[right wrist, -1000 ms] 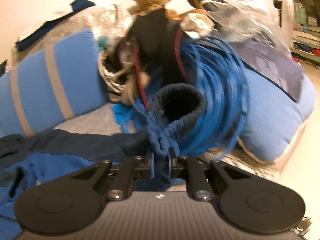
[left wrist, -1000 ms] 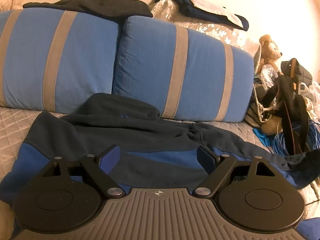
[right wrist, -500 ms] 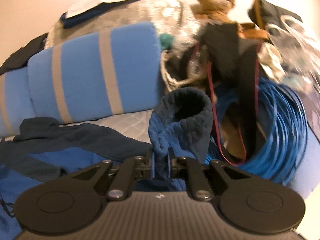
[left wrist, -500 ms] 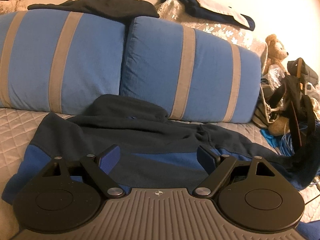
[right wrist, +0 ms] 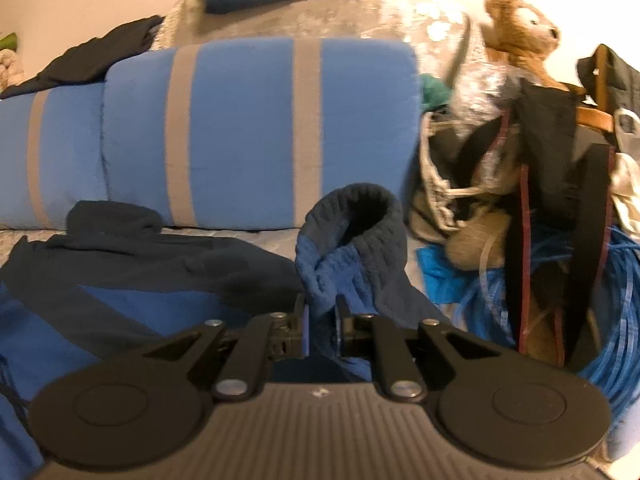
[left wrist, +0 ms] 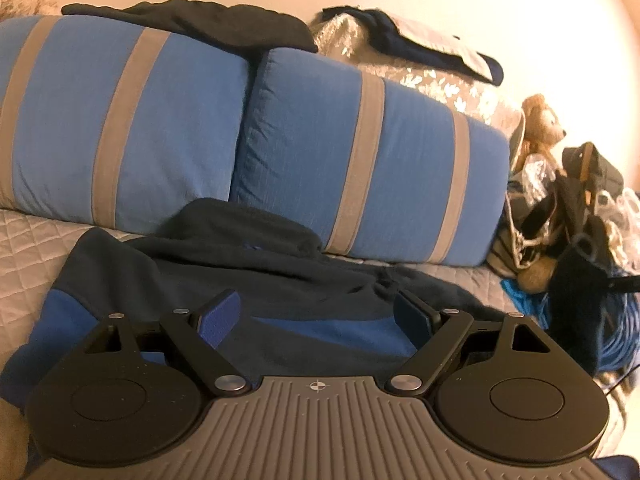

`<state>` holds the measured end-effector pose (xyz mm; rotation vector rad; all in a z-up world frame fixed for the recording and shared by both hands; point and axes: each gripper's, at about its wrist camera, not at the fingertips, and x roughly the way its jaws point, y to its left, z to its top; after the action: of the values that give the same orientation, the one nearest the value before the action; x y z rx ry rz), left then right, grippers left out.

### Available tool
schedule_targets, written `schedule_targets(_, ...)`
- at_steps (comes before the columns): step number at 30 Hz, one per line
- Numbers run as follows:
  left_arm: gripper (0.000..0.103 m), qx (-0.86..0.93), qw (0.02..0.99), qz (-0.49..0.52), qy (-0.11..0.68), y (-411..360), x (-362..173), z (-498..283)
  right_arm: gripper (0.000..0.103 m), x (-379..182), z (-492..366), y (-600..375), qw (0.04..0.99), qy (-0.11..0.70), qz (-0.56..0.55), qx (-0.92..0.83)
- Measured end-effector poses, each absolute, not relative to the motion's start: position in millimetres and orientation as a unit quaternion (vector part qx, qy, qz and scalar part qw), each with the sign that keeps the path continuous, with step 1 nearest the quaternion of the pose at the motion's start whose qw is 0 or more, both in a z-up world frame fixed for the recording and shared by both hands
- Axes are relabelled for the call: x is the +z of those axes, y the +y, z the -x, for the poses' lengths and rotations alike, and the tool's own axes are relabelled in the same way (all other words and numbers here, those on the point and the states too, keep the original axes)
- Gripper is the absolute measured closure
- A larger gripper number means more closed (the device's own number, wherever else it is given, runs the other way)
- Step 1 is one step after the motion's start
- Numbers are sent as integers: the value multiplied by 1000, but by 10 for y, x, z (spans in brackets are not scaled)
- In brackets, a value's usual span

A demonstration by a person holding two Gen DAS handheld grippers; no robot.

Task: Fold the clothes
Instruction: 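Grasp the dark sleeve cuff with the right gripper and lift it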

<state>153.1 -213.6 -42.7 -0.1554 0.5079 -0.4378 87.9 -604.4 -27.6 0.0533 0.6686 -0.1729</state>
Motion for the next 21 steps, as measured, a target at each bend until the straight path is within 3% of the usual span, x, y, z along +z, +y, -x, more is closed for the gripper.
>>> schedule_targets(21, 18, -200, 940, 92, 263, -2076, -499, -1599, 91, -358, -1555, -4943, 935, 352, -17, 31)
